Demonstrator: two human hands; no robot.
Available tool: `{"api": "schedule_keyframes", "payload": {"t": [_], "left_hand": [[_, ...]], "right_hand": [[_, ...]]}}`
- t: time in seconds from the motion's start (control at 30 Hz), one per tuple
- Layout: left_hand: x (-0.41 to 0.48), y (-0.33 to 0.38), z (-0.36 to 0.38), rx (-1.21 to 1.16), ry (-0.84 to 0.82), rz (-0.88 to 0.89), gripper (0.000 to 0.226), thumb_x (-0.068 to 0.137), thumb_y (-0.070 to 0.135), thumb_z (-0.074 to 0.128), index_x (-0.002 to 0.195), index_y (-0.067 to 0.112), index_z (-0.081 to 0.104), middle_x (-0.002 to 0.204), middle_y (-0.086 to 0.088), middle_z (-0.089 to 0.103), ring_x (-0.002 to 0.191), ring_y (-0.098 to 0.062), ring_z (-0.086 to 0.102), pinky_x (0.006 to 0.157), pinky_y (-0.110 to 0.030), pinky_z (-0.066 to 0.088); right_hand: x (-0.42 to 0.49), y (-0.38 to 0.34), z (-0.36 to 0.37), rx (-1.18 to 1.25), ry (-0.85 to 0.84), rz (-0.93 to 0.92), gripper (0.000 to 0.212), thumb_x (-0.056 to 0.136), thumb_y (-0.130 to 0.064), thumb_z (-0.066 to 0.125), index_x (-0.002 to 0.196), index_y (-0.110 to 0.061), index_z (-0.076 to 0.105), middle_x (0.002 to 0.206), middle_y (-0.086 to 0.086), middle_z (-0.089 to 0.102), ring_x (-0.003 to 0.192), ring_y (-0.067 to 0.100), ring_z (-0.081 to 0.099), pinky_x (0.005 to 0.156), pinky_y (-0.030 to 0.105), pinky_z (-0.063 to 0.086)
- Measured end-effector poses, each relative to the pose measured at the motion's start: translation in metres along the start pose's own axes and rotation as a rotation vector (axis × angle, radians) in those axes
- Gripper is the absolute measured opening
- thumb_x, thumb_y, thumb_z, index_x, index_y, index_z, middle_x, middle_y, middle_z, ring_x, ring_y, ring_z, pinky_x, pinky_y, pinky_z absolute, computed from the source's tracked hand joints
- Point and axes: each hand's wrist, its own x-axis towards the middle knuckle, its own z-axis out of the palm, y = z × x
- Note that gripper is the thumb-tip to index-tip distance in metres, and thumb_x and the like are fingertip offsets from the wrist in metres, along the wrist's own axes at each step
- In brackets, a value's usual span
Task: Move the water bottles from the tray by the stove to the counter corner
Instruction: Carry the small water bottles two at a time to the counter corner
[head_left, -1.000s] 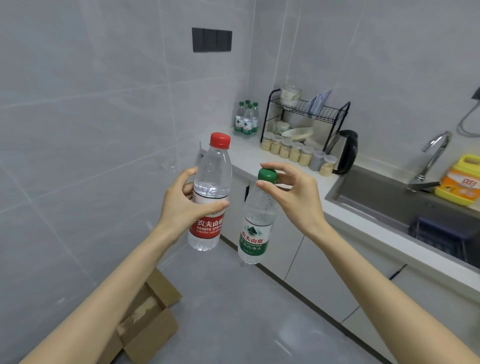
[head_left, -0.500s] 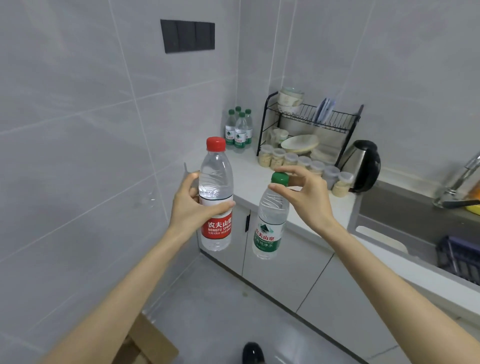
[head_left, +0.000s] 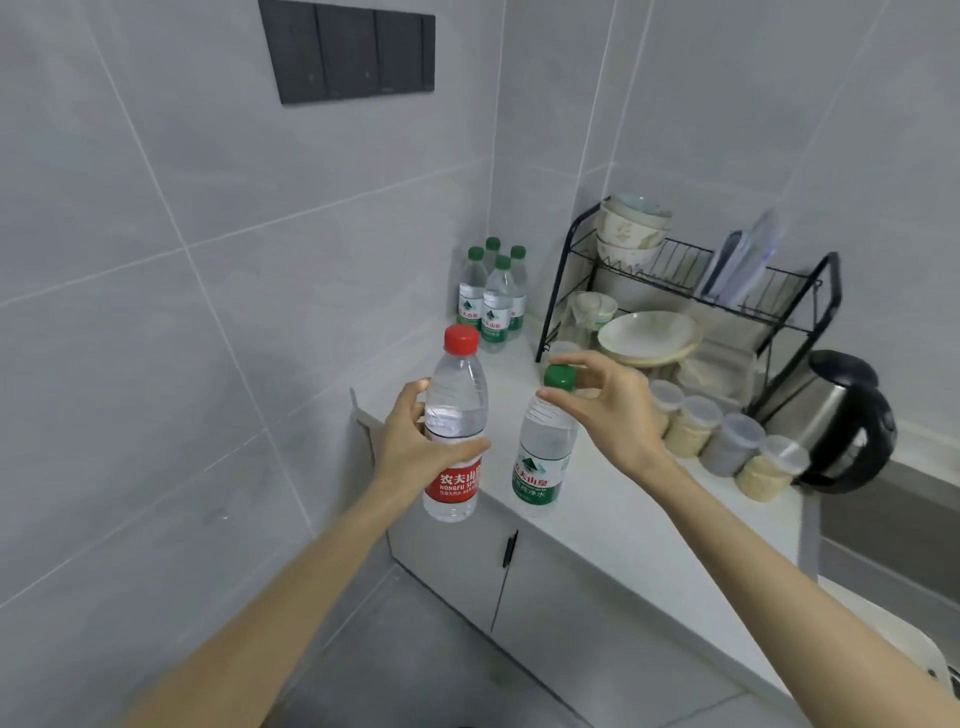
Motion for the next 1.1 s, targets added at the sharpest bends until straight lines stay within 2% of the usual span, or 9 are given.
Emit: {"api": "schedule_keyframes", "payload": {"t": [0.13,0.2,0.3,0.47,0.57,0.63,0.83,0.97,1.1], "left_hand": [[0.063,-0.015,0.002,0.021,0.019,-0.059,0.081,0.05,0.021,0.093,0.119,0.028,0.051,0.106,0.006,0.069,0.094,-0.015,0.069,0.084,-0.038,0.057],[0.094,-0.023,0.002,0.027,0.024,-0.077,0.077,0.049,0.022,0.093,0.114,0.029,0.053,0.104,0.006,0.069,0.093,-0.016,0.069,0.084,-0.04,0.057],[0.136,-0.03,0.003,0.054,0.026,-0.077,0.064,0.052,0.016,0.093,0.104,0.026,0.056,0.095,0.008,0.069,0.089,-0.015,0.069,0.079,-0.033,0.056],[0.211,-0.047,0.005,0.098,-0.05,-0.058,0.054,0.055,0.012,0.091,0.099,0.013,0.059,0.083,0.01,0.069,0.075,-0.008,0.068,0.063,-0.017,0.052],[0.248,-0.055,0.007,0.129,-0.129,-0.012,0.055,0.055,0.011,0.091,0.094,0.029,0.056,0.084,0.013,0.069,0.073,0.002,0.066,0.065,-0.016,0.051],[0.272,-0.06,0.009,0.156,-0.187,0.018,0.061,0.055,0.011,0.091,0.095,0.037,0.052,0.09,0.013,0.068,0.081,0.0,0.066,0.07,-0.017,0.052],[0.316,-0.078,0.017,0.166,-0.274,0.047,0.068,0.052,0.015,0.093,0.106,0.029,0.054,0.097,0.009,0.069,0.092,-0.014,0.067,0.078,-0.029,0.054],[0.334,-0.093,0.021,0.163,-0.318,0.021,0.071,0.048,0.019,0.091,0.108,0.025,0.054,0.099,0.01,0.068,0.094,-0.014,0.066,0.08,-0.031,0.055],[0.336,-0.103,0.023,0.171,-0.365,-0.018,0.072,0.056,0.008,0.089,0.112,0.031,0.05,0.103,0.009,0.065,0.096,-0.008,0.063,0.077,-0.02,0.048]], "right_hand": [[0.056,0.026,0.027,-0.024,-0.019,0.039,0.033,0.073,-0.027,0.084,0.103,-0.025,0.071,0.097,-0.012,0.073,0.091,0.006,0.069,0.084,0.038,0.056],[0.079,0.036,0.04,-0.039,-0.02,0.068,0.033,0.072,-0.026,0.084,0.103,-0.026,0.071,0.095,-0.012,0.073,0.092,0.005,0.069,0.086,0.034,0.056],[0.109,0.047,0.056,-0.049,-0.029,0.106,0.033,0.073,-0.024,0.083,0.104,-0.024,0.071,0.092,-0.013,0.072,0.091,-0.001,0.066,0.087,0.019,0.05],[0.159,0.065,0.086,-0.117,-0.008,0.136,0.034,0.073,-0.026,0.084,0.104,-0.025,0.072,0.098,-0.01,0.074,0.091,0.001,0.066,0.086,0.017,0.048],[0.182,0.074,0.097,-0.148,-0.022,0.176,0.034,0.072,-0.027,0.084,0.105,-0.027,0.072,0.098,-0.011,0.074,0.095,0.002,0.067,0.09,0.023,0.051],[0.197,0.08,0.104,-0.155,-0.025,0.223,0.035,0.072,-0.024,0.084,0.105,-0.026,0.072,0.096,-0.012,0.073,0.095,0.003,0.067,0.09,0.022,0.051],[0.225,0.094,0.12,-0.173,-0.062,0.295,0.035,0.074,-0.02,0.083,0.106,-0.024,0.072,0.098,-0.01,0.073,0.091,0.0,0.064,0.078,0.0,0.042],[0.238,0.104,0.122,-0.174,-0.079,0.311,0.035,0.073,-0.02,0.084,0.105,-0.023,0.071,0.099,-0.009,0.073,0.094,0.003,0.067,0.088,0.013,0.049],[0.249,0.109,0.116,-0.206,-0.208,0.282,0.036,0.07,-0.021,0.086,0.103,-0.023,0.07,0.097,-0.013,0.071,0.092,0.005,0.067,0.088,0.013,0.05]]}}
